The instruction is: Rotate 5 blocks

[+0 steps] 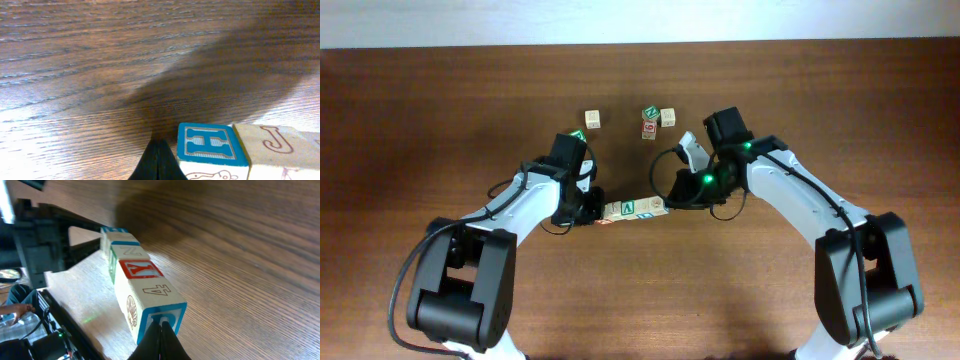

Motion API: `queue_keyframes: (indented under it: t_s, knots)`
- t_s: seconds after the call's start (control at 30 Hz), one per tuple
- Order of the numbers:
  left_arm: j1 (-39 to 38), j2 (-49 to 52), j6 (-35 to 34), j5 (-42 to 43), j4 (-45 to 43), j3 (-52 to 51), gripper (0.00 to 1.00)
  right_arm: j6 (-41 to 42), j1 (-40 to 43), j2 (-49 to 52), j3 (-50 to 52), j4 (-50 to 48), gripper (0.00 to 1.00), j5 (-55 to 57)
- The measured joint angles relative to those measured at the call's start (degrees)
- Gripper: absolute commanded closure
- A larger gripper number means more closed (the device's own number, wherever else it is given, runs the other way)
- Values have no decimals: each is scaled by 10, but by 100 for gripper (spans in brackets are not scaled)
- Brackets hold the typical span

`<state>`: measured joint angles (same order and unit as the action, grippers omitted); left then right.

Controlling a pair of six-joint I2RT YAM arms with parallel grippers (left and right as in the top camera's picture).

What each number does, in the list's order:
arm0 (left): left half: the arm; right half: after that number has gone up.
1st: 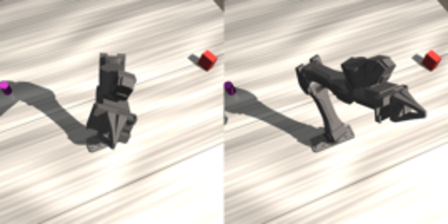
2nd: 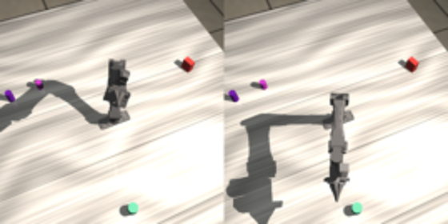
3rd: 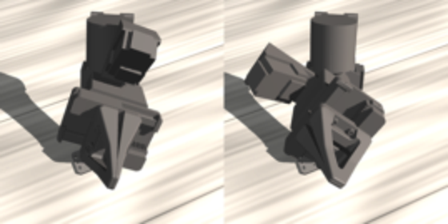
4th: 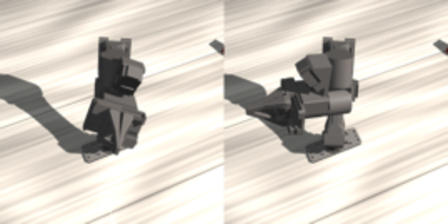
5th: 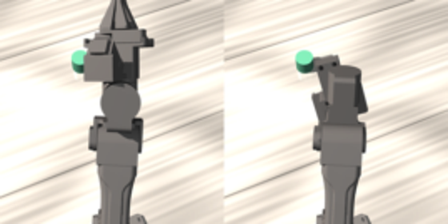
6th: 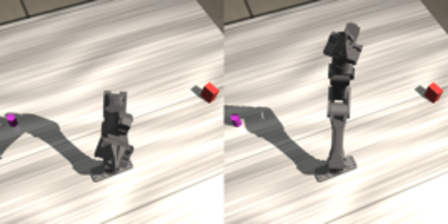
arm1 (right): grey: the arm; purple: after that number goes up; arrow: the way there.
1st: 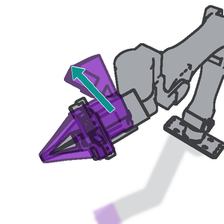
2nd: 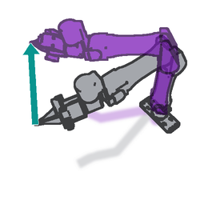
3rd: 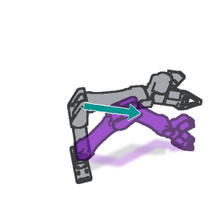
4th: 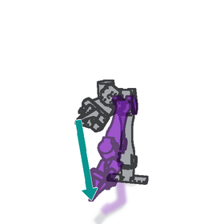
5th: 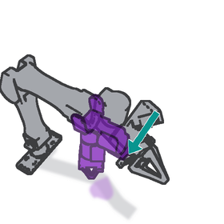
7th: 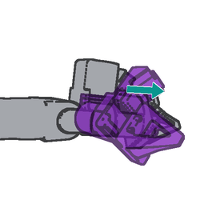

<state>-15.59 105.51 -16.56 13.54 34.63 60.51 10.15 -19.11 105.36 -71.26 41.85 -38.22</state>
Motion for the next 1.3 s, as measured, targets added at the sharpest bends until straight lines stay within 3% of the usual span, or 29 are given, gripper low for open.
queue_keyframes:
  t_s: [0.27, 0.53, 1.3]
  knots:
    - [3, 0, -5, -2, -2, 0, 100, 6, -41, -23, -47, -5, 96, -47]
    - [-14, 2, -6, 65, -15, 0, 100, 11, -72, -25, -54, -14, 96, -119]
    - [-16, 2, -10, 97, -17, 0, 100, 64, -73, -25, -55, -66, 96, -84]
